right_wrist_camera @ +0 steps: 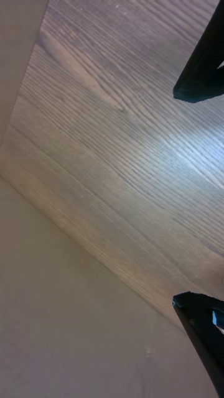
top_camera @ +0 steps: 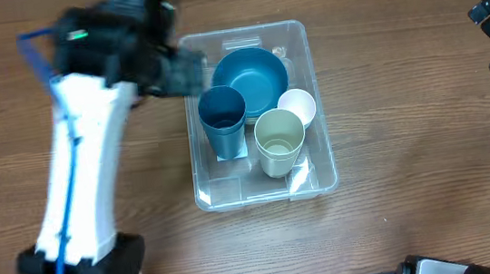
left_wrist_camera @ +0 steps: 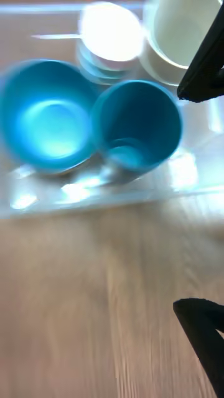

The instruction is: Pack container

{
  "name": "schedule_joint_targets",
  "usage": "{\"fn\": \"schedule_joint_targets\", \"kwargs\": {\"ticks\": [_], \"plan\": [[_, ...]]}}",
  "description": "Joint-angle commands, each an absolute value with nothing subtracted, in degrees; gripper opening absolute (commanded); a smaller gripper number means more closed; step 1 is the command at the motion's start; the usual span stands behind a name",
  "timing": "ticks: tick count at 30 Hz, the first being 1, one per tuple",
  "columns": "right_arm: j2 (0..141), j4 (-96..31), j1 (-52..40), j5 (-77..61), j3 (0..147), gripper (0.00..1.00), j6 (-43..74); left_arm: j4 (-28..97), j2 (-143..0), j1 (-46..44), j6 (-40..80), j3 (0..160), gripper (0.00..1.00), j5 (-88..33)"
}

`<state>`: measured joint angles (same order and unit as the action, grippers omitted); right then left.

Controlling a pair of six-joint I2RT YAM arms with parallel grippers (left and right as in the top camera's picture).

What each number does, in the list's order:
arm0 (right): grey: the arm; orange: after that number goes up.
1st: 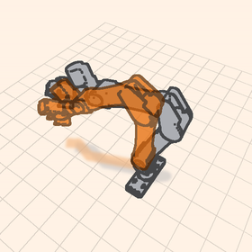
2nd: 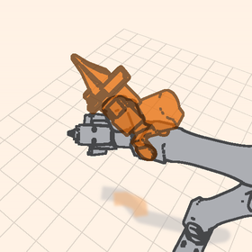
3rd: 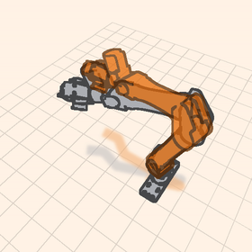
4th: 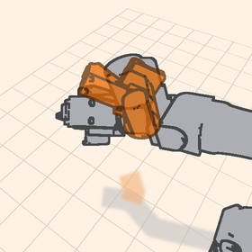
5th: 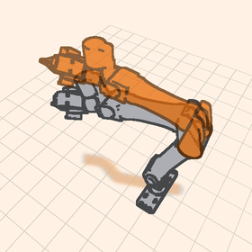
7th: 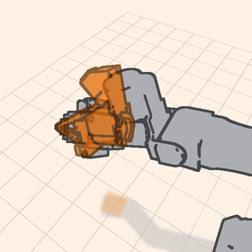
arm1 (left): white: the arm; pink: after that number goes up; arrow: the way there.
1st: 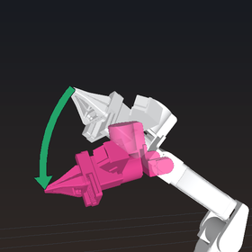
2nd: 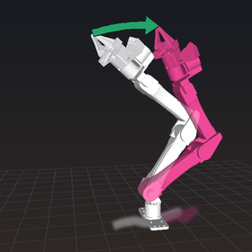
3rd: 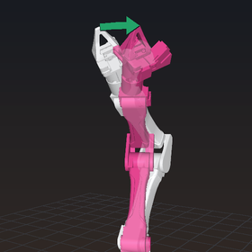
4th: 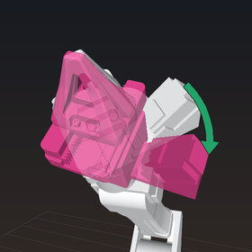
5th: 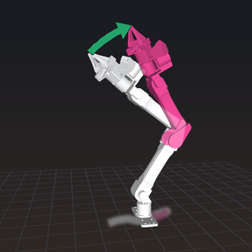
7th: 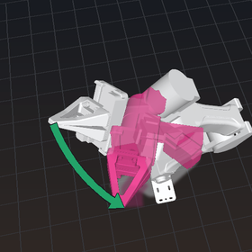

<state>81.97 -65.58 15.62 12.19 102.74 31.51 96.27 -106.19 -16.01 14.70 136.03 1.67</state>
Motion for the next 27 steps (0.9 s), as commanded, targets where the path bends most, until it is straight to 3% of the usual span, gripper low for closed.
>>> {"fn": "schedule_joint_targets", "kwargs": {"ticks": [1, 5, 8, 27], "plan": [[81.56, -65.3, 15.62, 12.38, 103.13, 1.0, 31.77, 96.79, -99.63, -5.54, 22.09, 140.53, 1.0, 4.91], [81.56, -65.3, 15.62, 12.38, 103.13, 1.0, 31.77, 96.79, -96.12, 6.26, 24.43, 140.53, 1.0, 4.89], [81.56, -65.28, 15.62, 12.38, 103.13, 1.0, 31.77, 96.79, -96.12, 9.1, 23.81, 140.31, 1.0, 4.91], [81.49, -65.28, 15.35, 12.4, 103.13, 1.0, 31.77, 96.79, -96.33, 9.08, 23.83, 140.2, 1.0, 4.89]]}}
